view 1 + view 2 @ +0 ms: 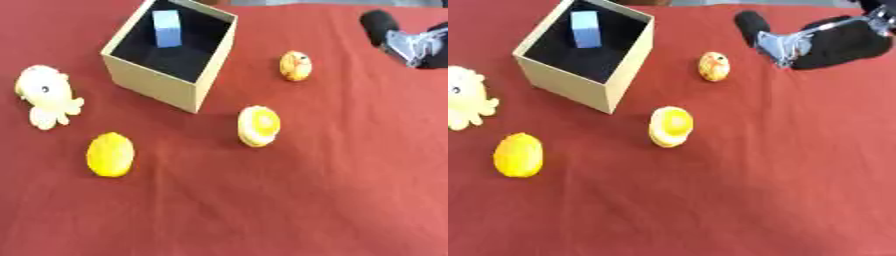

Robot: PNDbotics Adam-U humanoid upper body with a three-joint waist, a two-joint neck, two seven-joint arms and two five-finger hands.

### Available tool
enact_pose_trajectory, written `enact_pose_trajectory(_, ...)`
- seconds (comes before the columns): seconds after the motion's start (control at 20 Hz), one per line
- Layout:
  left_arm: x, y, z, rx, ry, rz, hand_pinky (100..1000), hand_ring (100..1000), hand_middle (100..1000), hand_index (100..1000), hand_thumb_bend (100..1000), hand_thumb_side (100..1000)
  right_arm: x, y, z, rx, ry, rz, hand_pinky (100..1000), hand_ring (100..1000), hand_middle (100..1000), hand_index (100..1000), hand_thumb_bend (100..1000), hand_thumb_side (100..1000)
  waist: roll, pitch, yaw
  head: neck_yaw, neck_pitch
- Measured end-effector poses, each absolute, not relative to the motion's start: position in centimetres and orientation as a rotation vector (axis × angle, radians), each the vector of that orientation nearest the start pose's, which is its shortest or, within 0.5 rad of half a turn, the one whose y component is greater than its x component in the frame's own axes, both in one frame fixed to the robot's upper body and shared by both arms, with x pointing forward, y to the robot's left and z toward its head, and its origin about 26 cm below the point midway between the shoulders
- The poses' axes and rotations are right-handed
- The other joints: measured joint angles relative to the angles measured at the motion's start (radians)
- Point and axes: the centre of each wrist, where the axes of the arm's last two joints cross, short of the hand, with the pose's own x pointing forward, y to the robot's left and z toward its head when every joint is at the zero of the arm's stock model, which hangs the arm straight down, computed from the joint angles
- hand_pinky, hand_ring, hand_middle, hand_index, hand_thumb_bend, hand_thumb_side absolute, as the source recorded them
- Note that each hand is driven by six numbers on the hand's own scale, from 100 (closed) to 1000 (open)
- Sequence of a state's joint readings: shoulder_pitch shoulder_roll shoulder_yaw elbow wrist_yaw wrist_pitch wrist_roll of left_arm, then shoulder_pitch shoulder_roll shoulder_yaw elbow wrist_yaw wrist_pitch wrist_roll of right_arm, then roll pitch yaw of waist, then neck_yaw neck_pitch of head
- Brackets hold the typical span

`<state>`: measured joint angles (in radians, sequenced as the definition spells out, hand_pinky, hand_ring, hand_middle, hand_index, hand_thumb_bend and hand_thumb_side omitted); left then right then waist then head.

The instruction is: Pick up objects on the table and place them in the box.

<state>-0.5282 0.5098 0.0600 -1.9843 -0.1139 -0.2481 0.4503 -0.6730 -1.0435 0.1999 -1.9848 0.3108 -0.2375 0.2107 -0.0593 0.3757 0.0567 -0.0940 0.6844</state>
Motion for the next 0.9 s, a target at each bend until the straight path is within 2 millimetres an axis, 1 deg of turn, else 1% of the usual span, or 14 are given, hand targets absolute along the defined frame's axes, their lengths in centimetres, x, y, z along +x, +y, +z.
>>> enact_pose_trajectory(0.1, 30.9, 27.7, 28.8, -0.635, 3.325, 0.056, 773, 765, 804, 901, 337, 683, 29.1, -27.8, 35.1, 1.022, 2.457, -1.995, 840, 908, 817, 879, 238, 547, 0.0, 0.0, 0.003, -0.003, 0.0)
enact_pose_trajectory(0.2, 30.9, 27.7, 28.8, -0.63, 3.327, 0.057, 773, 765, 804, 901, 336, 685, 29.1, -27.5, 35.2, 0.991, 2.441, -2.038, 845, 916, 820, 881, 285, 497, -0.001, 0.0, 0.005, -0.005, 0.0)
enact_pose_trajectory(0.25, 30.9, 27.7, 28.8, -0.629, 3.328, 0.058, 773, 765, 804, 901, 336, 685, 29.1, -27.4, 35.3, 0.983, 2.427, -2.06, 845, 916, 820, 881, 285, 497, -0.001, 0.0, 0.005, -0.005, 0.0)
enact_pose_trajectory(0.35, 30.9, 27.7, 28.8, -0.628, 3.33, 0.061, 773, 765, 804, 900, 335, 686, 29.1, -27.2, 35.4, 0.977, 2.4, -2.106, 854, 928, 822, 879, 331, 433, -0.002, 0.0, 0.005, -0.005, 0.0)
enact_pose_trajectory(0.5, 30.9, 27.6, 28.8, -0.623, 3.334, 0.068, 772, 765, 804, 901, 334, 688, 29.1, -26.7, 35.5, 0.972, 2.371, -2.169, 859, 932, 820, 879, 329, 426, -0.002, 0.0, 0.005, -0.006, 0.0)
enact_pose_trajectory(0.6, 30.9, 27.5, 28.8, -0.616, 3.337, 0.069, 773, 765, 804, 900, 338, 684, 29.7, -26.6, 35.5, 0.97, 2.366, -2.211, 861, 935, 821, 880, 324, 446, -0.004, 0.0, 0.006, -0.006, 0.001)
enact_pose_trajectory(0.75, 31.0, 27.3, 29.0, -0.592, 3.336, 0.051, 773, 765, 804, 900, 340, 680, 31.1, -26.6, 35.5, 0.968, 2.363, -2.282, 863, 938, 823, 883, 338, 443, -0.005, 0.0, 0.012, -0.008, 0.001)
enact_pose_trajectory(0.9, 31.0, 27.1, 29.1, -0.578, 3.332, 0.047, 773, 765, 804, 900, 338, 683, 32.7, -26.7, 35.3, 0.967, 2.346, -2.357, 871, 946, 829, 889, 330, 434, -0.005, 0.0, 0.014, -0.009, 0.001)
